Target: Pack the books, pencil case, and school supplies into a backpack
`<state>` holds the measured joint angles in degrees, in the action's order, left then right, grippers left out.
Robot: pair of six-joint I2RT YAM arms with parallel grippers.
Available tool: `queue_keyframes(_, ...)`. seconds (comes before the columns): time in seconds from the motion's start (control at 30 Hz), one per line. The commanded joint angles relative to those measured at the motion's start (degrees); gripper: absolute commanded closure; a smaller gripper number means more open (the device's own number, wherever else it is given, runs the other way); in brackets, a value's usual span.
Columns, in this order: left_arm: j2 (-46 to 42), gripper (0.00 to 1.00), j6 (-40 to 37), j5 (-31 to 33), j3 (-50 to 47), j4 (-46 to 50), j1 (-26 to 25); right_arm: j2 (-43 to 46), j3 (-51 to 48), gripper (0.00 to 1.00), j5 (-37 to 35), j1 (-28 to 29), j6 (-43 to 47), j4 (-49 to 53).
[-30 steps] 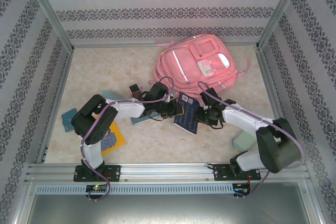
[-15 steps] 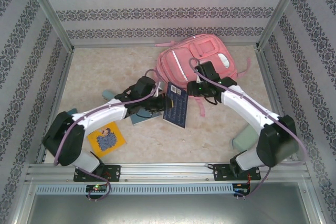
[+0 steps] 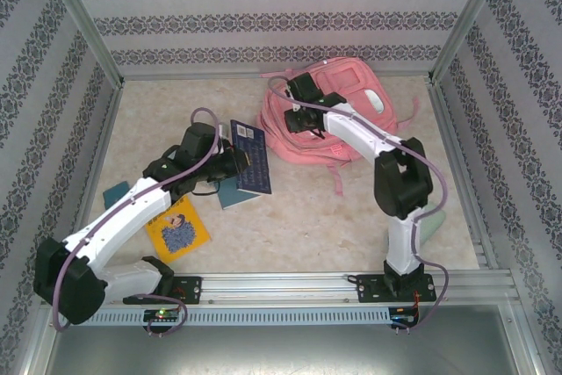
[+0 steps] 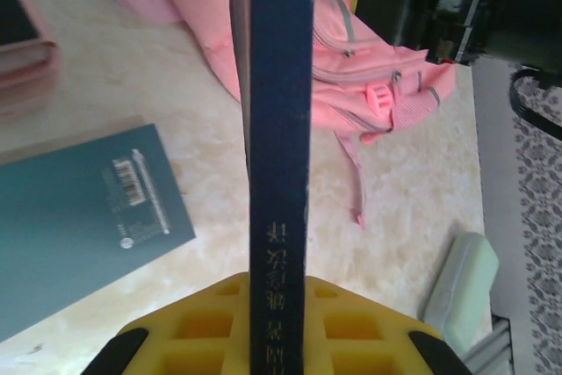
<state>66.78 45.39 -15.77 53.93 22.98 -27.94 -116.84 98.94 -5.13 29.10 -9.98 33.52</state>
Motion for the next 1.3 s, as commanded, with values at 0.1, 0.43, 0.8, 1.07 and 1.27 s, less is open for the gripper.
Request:
queue_keyframes(0.1,-2.4,1.00,-1.5,2.7,-0.3,3.1,1.5,-8.6,9.5,0.59,-2.5,0.2,3.6,4.3)
queue_keyframes(0.43,-0.6,1.00,-1.9,1.6,1.0,1.8,2.8,-14.9,13.7,0.79,-4.6,-0.5,3.7,6.6)
queue_keyframes(0.8,7.4,1.00,0.4,0.0,3.7,-8.1,3.9,-2.1,11.2,1.00,-4.4,-0.5,3.6,5.8)
queue_keyframes(1.07,16.1,1.00,5.3,-5.0,7.0,-21.1,5.2,7.5,8.7,1.00,-2.8,-2.0,2.4,5.0)
queue_keyframes(1.27,23.5,1.00,11.3,-5.3,8.2,-35.3,5.2,11.2,9.4,1.00,3.7,-4.1,-2.8,4.7)
